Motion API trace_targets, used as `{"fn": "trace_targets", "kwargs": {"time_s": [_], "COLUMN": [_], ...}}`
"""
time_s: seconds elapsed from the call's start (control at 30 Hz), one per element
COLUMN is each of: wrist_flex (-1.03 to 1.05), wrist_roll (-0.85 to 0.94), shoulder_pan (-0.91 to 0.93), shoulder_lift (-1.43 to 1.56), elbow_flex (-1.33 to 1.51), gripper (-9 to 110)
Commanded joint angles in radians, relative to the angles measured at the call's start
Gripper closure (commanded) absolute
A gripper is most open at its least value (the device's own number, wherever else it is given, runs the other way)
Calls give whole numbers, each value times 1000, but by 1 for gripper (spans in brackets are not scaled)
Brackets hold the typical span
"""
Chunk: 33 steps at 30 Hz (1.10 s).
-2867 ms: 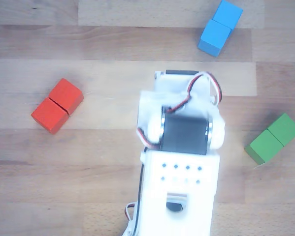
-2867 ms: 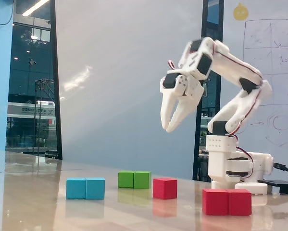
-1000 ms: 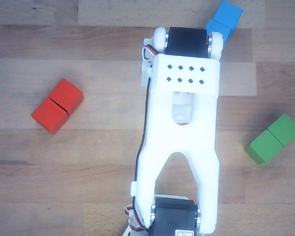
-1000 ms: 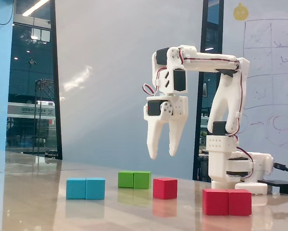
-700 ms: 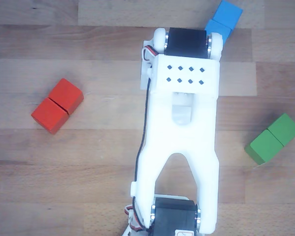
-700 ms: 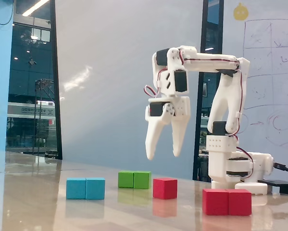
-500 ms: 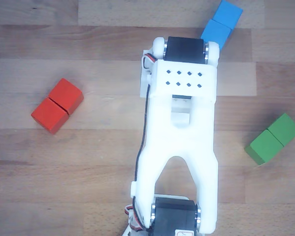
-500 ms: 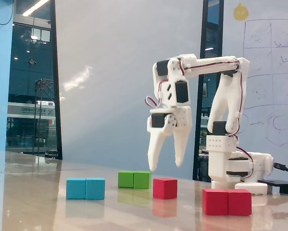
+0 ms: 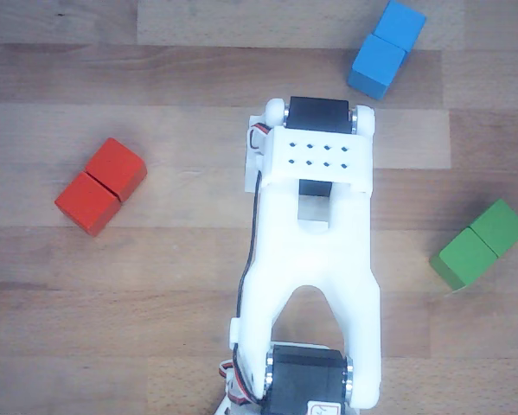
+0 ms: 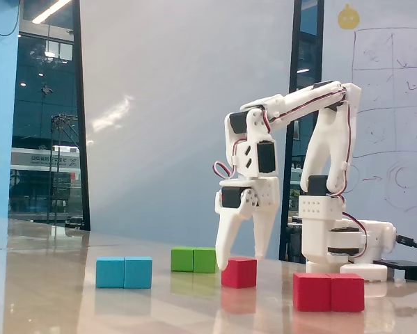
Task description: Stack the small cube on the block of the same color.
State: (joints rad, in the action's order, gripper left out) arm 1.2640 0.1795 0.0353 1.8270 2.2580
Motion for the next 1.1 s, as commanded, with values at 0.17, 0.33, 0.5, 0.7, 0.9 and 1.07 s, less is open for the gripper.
{"fn": "trace_targets", "kwargs": {"time_s": [0.17,0.33,0.5,0.7,0.9,1.07], "wrist_flex": [-89,-91,-100,-103,-103,-103], "wrist_roll": [8,8,8,6,-3,-5], "shoulder_pan": [3,3,3,3,3,5], "shoulder_lift": [8,8,8,8,14,23], "elbow_flex": [35,38,41,51,52,52], "gripper": [71,74,83,86,86,86]}}
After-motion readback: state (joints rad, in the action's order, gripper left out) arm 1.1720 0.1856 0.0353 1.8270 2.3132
